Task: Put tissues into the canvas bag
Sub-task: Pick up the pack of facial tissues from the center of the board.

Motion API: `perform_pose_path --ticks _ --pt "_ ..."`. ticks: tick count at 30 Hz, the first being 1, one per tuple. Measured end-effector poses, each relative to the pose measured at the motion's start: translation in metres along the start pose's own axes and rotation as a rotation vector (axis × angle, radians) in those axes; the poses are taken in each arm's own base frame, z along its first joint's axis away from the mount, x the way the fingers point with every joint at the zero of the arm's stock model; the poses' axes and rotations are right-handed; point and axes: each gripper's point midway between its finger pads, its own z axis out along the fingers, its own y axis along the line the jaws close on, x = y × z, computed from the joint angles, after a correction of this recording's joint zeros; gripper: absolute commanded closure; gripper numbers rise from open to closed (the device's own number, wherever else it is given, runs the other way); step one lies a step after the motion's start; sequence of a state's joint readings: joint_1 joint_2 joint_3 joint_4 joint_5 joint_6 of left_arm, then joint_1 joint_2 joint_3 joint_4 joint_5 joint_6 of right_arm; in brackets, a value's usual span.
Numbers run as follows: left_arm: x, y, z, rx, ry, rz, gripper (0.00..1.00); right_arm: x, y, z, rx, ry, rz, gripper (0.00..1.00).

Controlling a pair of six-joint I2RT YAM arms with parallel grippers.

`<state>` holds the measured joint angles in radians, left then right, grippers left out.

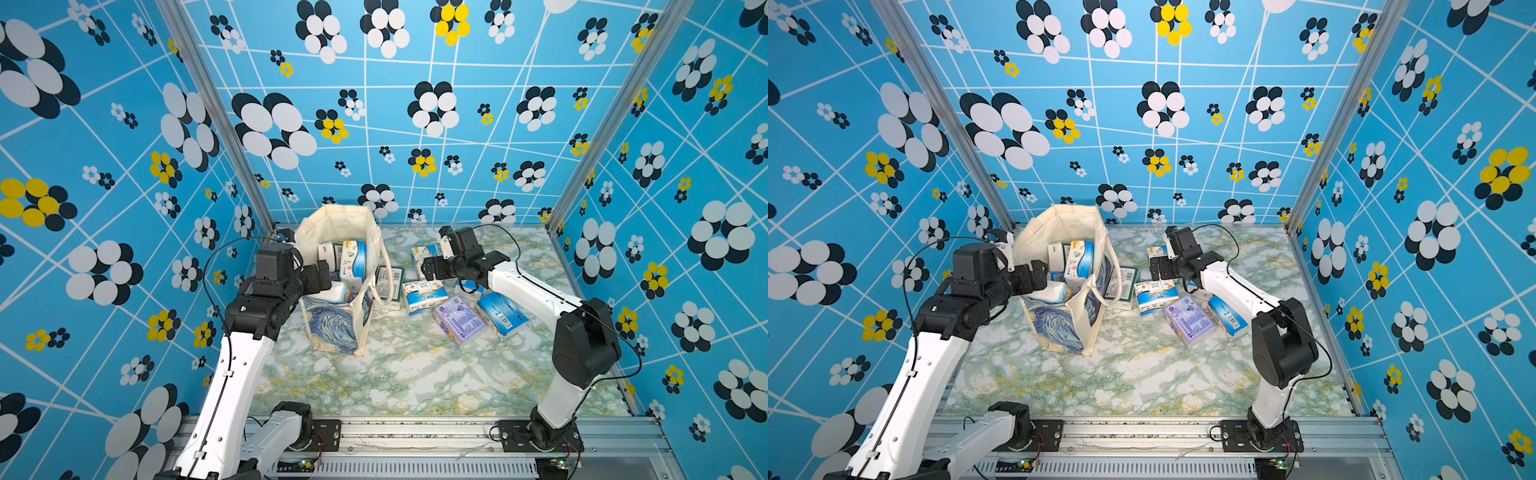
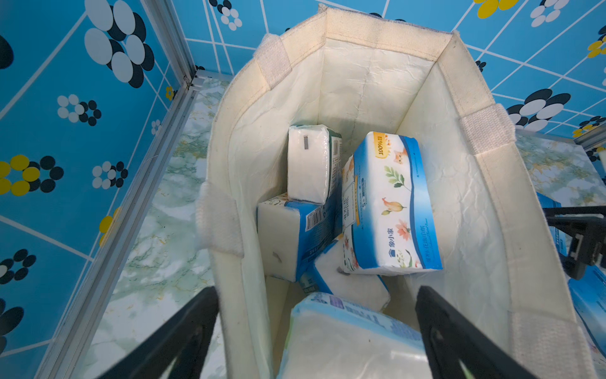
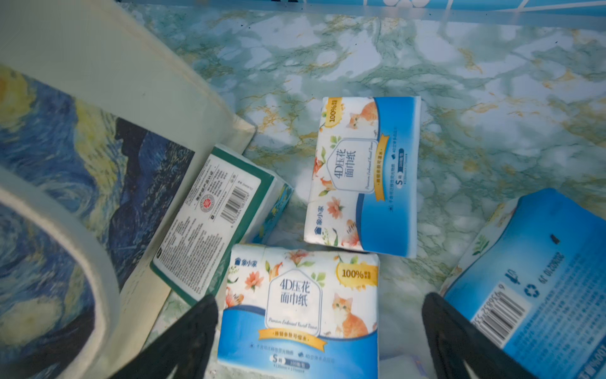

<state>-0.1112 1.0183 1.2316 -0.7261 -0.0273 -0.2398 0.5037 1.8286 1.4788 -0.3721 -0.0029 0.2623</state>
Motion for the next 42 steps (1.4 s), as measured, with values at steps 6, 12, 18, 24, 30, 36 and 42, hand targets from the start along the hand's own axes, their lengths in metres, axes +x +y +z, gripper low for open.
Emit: perform_pose_path --ticks 6,12,18,24,30,36,42 --pt "0.000 0.002 0.000 -0.002 0.000 -0.005 0.01 -0.012 -0.010 0.039 0.090 0.029 0.024 0.01" --pt "-0.001 0.005 0.000 -0.011 -0.002 -0.011 0.01 -0.008 -0.022 0.064 0.164 0.071 0.025 0.01" --pt "-0.002 0.009 0.000 -0.020 -0.004 -0.013 0.01 -0.001 -0.024 0.083 0.174 0.104 0.024 0.01" --pt "-0.006 0.024 0.000 -0.060 -0.018 -0.043 0.01 0.010 -0.027 0.102 0.188 0.150 0.024 0.02" --pt "-0.014 0.041 0.003 -0.094 -0.057 -0.079 0.01 0.014 -0.028 0.110 0.193 0.167 0.028 0.22" --pt "-0.019 0.069 0.016 -0.114 -0.090 -0.166 0.01 0.012 -0.029 0.109 0.199 0.163 0.026 0.46" --pt "-0.019 0.077 0.042 -0.049 -0.093 -0.236 0.02 0.013 -0.032 0.098 0.212 0.151 0.024 0.49"
